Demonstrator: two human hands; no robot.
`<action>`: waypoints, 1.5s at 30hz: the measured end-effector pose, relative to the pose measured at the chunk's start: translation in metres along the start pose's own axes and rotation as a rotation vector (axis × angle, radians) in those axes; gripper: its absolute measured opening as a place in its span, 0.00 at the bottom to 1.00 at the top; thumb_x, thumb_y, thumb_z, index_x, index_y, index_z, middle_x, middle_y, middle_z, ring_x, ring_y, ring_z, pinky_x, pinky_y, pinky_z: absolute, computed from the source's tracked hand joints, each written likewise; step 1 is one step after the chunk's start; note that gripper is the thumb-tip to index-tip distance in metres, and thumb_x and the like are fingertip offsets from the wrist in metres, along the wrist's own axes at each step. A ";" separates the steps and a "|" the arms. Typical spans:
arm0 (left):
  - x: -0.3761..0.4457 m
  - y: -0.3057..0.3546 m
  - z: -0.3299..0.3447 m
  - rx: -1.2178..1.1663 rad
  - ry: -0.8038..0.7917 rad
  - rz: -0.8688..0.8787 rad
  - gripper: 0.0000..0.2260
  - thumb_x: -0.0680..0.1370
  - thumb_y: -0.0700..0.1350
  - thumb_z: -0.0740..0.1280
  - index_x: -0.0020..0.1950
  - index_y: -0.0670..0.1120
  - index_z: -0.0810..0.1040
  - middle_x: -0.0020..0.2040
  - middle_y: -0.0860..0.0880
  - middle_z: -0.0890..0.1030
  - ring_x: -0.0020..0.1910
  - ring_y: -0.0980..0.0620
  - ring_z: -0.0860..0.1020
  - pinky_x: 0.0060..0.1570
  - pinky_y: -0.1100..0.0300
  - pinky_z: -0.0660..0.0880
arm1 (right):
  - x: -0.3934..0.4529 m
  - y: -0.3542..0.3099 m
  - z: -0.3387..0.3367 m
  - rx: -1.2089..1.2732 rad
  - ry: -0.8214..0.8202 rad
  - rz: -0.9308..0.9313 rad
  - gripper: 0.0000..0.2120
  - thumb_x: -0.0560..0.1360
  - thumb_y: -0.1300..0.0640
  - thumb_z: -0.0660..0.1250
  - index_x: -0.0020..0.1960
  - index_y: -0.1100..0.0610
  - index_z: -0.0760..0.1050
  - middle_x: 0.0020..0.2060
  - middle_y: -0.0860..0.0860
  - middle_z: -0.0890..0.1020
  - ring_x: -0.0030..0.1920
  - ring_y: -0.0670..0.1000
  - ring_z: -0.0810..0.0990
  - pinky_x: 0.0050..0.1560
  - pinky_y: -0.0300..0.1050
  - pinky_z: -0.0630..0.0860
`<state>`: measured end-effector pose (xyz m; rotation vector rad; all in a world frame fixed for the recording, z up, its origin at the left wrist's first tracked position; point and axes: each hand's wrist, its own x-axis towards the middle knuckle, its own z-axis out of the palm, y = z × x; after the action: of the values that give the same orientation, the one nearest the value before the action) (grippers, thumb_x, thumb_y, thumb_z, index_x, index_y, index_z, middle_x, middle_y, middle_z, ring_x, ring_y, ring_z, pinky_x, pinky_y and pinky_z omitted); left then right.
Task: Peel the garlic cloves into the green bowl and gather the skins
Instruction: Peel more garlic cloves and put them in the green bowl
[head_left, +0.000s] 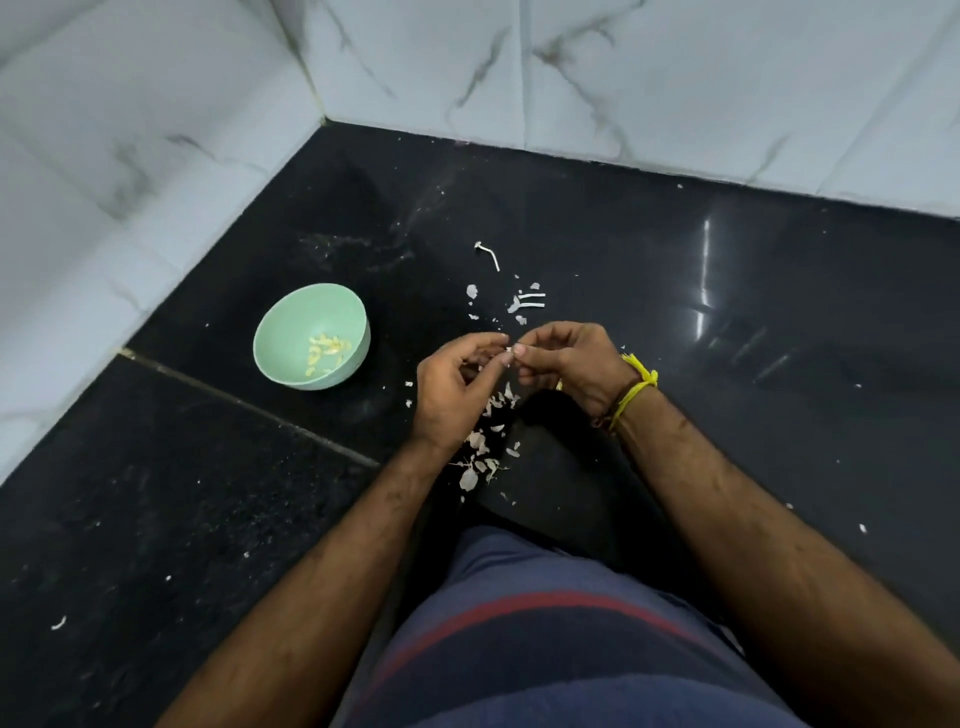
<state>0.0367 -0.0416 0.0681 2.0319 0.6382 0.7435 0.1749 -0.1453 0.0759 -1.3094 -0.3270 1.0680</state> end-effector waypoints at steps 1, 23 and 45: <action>0.002 0.003 -0.001 0.014 -0.006 0.027 0.05 0.76 0.40 0.75 0.52 0.45 0.86 0.45 0.52 0.86 0.42 0.55 0.82 0.44 0.63 0.78 | 0.000 -0.001 0.000 -0.011 -0.018 -0.016 0.04 0.71 0.67 0.73 0.45 0.66 0.80 0.33 0.55 0.83 0.32 0.48 0.82 0.36 0.42 0.82; 0.003 0.024 -0.015 0.298 -0.062 0.182 0.02 0.79 0.41 0.70 0.49 0.44 0.82 0.43 0.52 0.81 0.43 0.55 0.78 0.45 0.62 0.76 | -0.003 -0.002 0.008 0.073 -0.096 -0.005 0.04 0.77 0.64 0.68 0.44 0.64 0.79 0.33 0.53 0.84 0.33 0.47 0.82 0.37 0.40 0.82; 0.003 0.040 -0.005 -0.289 0.049 -0.443 0.07 0.74 0.46 0.71 0.46 0.44 0.82 0.40 0.44 0.84 0.40 0.46 0.83 0.44 0.49 0.83 | -0.001 0.007 0.028 0.421 -0.107 0.085 0.08 0.69 0.62 0.72 0.47 0.61 0.79 0.40 0.55 0.83 0.40 0.52 0.83 0.42 0.44 0.82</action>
<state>0.0422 -0.0569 0.1050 1.5391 0.9152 0.5818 0.1514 -0.1298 0.0784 -0.8977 -0.1154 1.2053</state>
